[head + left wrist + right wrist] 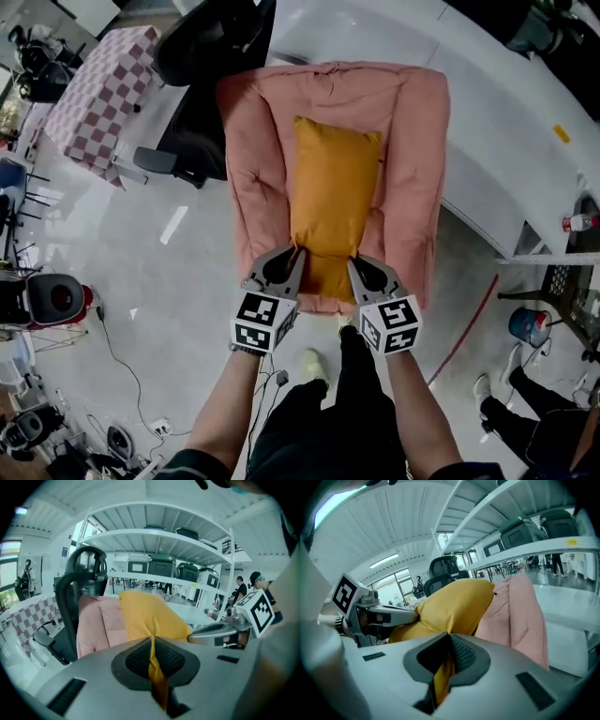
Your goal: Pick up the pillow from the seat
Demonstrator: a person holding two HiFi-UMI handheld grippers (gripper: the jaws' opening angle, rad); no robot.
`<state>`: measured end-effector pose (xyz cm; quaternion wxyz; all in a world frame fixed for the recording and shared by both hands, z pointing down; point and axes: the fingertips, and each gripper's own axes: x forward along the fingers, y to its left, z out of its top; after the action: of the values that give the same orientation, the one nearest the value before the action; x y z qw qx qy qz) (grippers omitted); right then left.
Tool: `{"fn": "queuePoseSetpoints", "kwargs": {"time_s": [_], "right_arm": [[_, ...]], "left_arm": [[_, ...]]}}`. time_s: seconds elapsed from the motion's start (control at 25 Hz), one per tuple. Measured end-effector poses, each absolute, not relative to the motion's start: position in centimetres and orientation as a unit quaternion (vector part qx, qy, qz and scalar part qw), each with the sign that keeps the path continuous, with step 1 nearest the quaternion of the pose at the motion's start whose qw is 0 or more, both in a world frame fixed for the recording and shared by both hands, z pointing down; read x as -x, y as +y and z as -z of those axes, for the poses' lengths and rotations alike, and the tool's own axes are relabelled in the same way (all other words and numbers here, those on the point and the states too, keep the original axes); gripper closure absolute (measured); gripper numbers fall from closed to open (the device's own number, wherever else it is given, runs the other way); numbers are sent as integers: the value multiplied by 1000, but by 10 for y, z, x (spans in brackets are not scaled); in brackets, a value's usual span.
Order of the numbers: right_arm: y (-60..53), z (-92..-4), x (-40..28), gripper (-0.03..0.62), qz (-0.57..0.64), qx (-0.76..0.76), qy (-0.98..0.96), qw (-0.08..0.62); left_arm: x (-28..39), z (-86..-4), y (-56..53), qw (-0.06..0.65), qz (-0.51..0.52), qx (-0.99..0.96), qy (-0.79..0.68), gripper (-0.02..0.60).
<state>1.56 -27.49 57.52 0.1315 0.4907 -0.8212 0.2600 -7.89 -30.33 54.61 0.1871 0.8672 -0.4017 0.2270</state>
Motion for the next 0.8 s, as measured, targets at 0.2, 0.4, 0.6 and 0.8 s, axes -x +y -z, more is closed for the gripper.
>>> {"fn": "queuePoseSetpoints", "kwargs": {"time_s": [0.2, 0.4, 0.6, 0.8], "right_arm": [[-277, -511, -14, 582, -213, -496, -835, 109], [-273, -457, -16, 582, -176, -501, -843, 88], [-274, -394, -12, 582, -123, -504, -852, 67], [-269, -328, -11, 582, -67, -508, -858, 46]], "left_arm": [[83, -484, -303, 153, -191, -875, -418, 557], [83, -430, -297, 126, -158, -879, -431, 560], [88, -368, -296, 83, -119, -884, -445, 561], [92, -306, -288, 45, -75, -886, -455, 561]]}}
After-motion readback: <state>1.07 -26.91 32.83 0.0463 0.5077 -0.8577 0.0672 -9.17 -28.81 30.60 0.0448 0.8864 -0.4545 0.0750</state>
